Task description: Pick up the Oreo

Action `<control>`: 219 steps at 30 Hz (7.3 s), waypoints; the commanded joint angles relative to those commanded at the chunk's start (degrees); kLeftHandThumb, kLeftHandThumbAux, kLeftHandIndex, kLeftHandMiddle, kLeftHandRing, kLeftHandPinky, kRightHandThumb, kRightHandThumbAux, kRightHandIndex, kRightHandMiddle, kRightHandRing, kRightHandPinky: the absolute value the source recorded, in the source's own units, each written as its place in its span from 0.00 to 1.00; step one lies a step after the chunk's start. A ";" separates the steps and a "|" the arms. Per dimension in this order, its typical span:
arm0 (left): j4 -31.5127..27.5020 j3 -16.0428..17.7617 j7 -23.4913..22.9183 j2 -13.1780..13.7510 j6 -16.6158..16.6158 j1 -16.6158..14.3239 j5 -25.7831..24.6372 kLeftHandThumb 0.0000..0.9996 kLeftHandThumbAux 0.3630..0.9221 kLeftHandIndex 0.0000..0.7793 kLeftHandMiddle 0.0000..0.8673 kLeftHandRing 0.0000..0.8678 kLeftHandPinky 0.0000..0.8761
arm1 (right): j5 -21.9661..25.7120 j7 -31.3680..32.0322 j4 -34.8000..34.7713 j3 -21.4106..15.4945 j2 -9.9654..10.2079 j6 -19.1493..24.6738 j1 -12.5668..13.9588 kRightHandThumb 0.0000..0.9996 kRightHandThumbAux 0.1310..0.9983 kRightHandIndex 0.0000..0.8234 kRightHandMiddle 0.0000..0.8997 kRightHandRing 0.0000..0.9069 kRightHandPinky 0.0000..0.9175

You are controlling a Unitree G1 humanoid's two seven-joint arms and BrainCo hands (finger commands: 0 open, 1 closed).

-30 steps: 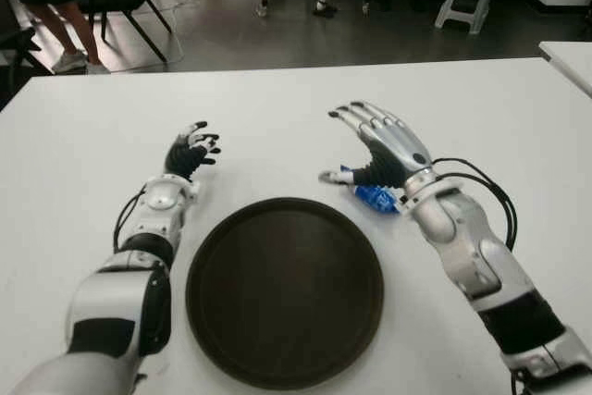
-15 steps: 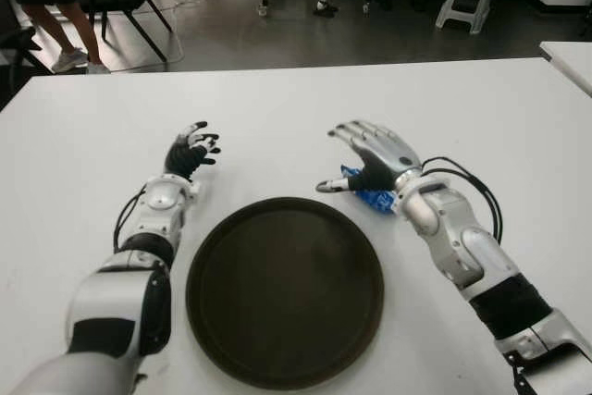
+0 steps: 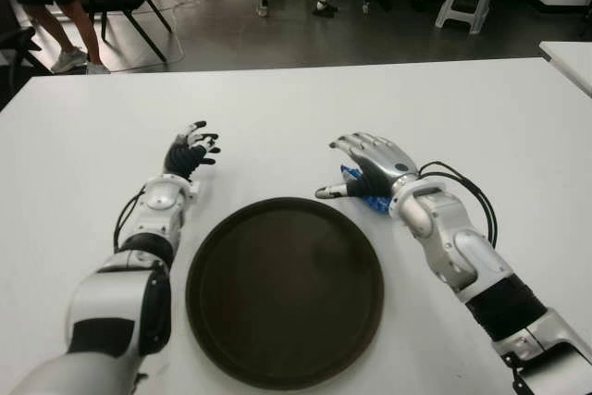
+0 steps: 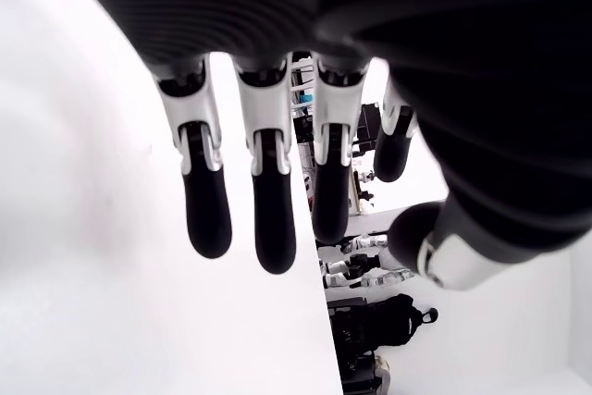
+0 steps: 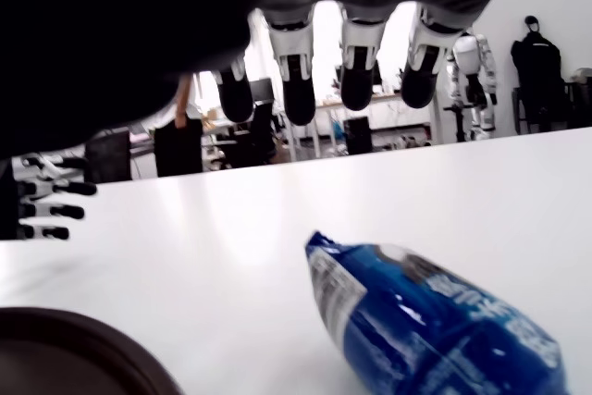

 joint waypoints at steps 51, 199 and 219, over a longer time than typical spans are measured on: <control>-0.10 -0.72 -0.32 0.87 -0.53 0.24 0.84 0.49 0.44 0.19 0.32 0.39 0.46 | -10.76 -0.60 7.49 5.06 1.88 8.15 -3.27 0.00 0.16 0.10 0.10 0.12 0.17; -0.18 -2.25 -0.59 2.35 -0.47 0.60 0.97 0.44 0.41 0.17 0.32 0.39 0.45 | -1.80 -1.95 31.60 7.58 6.50 4.48 -12.64 0.00 0.36 0.03 0.05 0.07 0.10; -0.31 -2.69 1.27 2.53 -0.53 0.70 1.79 0.41 0.48 0.16 0.31 0.38 0.44 | -0.86 2.42 31.41 8.19 6.52 6.24 -13.75 0.00 0.37 0.04 0.05 0.05 0.07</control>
